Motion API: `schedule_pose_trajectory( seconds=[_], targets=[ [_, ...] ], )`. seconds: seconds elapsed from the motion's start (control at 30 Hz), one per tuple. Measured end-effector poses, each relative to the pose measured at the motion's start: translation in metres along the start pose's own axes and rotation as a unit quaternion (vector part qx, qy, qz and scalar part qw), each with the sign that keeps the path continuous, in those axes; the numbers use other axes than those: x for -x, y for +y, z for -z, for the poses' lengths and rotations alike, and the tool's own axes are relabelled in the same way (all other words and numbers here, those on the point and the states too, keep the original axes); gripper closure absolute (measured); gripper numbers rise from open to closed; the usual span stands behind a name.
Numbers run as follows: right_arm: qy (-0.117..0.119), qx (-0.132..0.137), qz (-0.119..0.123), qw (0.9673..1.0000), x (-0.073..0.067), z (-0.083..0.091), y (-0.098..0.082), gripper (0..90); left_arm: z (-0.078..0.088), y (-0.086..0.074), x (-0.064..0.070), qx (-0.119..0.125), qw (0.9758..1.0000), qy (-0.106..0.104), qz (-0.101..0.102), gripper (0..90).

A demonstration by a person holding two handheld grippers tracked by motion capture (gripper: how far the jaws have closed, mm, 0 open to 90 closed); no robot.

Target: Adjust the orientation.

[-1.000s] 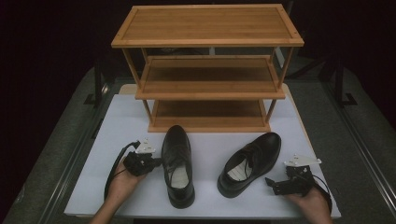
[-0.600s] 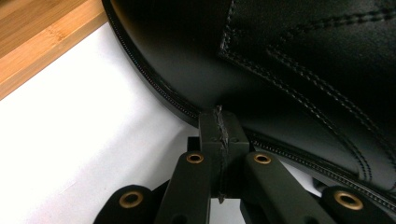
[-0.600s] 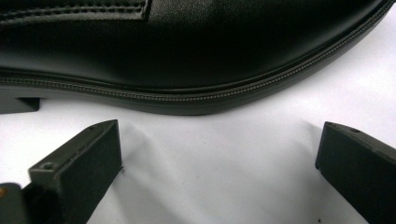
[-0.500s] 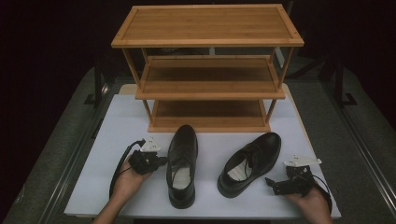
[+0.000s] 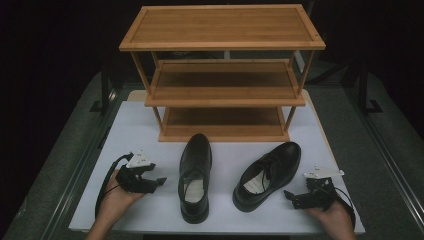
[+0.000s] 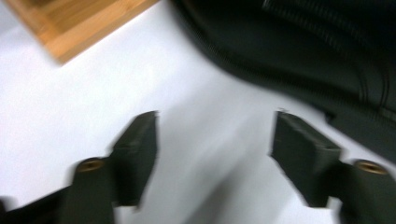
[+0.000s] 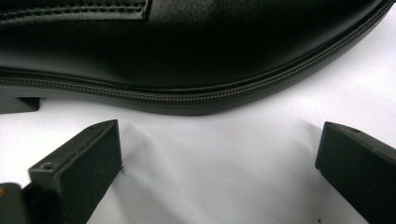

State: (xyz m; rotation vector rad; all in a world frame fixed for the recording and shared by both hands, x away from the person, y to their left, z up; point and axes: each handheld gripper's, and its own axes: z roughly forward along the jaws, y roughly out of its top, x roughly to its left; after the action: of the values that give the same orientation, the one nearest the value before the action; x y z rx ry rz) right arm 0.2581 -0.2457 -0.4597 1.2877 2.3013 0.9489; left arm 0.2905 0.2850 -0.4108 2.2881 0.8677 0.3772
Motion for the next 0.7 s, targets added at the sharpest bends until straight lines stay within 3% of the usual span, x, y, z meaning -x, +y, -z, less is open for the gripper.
schedule_pose_trajectory(
  seconds=[0.1, 0.17, 0.23, 0.47, 0.53, 0.6, 0.7],
  targets=[
    [0.0, -0.001, -0.001, 1.0, 0.0, 0.0, 0.0, 0.0, 0.006, -0.018, 0.0, -0.013, 0.9998, 0.01, 0.009, 13.9],
    [0.0, -0.001, -0.001, 1.0, 0.0, 0.0, 0.0, 0.0, 0.008, -0.023, -0.001, -0.019, 0.9997, 0.014, 0.008, 12.5],
    [0.0, 0.0, -0.001, 1.0, 0.0, 0.0, 0.0, 0.0, 0.011, -0.033, -0.004, -0.024, 0.9993, 0.023, 0.017, 1.6],
    [0.0, 0.0, -0.001, 1.0, 0.0, 0.0, 0.0, 0.0, 0.006, -0.05, -0.011, -0.017, 0.9994, 0.029, 0.013, 0.0],
    [0.0, 0.0, -0.001, 1.0, 0.0, 0.0, 0.0, 0.0, 0.0, -0.055, -0.013, -0.01, 0.9997, 0.02, 0.01, 0.0],
    [-0.001, -0.001, 0.001, 1.0, 0.0, 0.0, 0.001, 0.2, 0.0, -0.06, -0.016, 0.011, 0.9996, 0.007, 0.027, 0.0],
    [-0.008, -0.001, 0.0, 1.0, -0.001, 0.002, 0.001, 0.3, 0.0, -0.061, -0.015, 0.012, 0.9996, 0.009, 0.025, 0.0]
  ],
)
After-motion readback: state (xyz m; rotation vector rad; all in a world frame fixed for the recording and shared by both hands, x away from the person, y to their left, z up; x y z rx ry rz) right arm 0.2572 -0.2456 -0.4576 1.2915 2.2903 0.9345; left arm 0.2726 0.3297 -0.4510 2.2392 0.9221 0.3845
